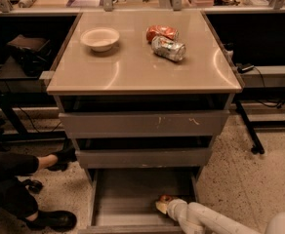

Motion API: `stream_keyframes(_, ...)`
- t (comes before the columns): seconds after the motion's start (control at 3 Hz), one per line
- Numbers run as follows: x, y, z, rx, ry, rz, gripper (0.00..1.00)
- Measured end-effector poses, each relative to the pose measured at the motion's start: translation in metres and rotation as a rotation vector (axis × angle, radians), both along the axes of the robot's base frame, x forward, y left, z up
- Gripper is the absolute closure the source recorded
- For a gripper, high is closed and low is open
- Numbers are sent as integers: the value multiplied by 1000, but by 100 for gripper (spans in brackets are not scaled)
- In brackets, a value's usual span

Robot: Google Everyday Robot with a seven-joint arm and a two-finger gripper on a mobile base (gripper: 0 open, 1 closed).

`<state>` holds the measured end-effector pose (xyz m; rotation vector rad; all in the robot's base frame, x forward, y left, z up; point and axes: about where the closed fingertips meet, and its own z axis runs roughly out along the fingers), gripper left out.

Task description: Place apple into bottom drawer

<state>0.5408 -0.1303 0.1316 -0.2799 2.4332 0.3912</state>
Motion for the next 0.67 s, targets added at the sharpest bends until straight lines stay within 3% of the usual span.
stream_keyframes(0.33,0,0,0,0,0,0,0)
stream_keyframes(0.67,0,0,0,0,0,0,0)
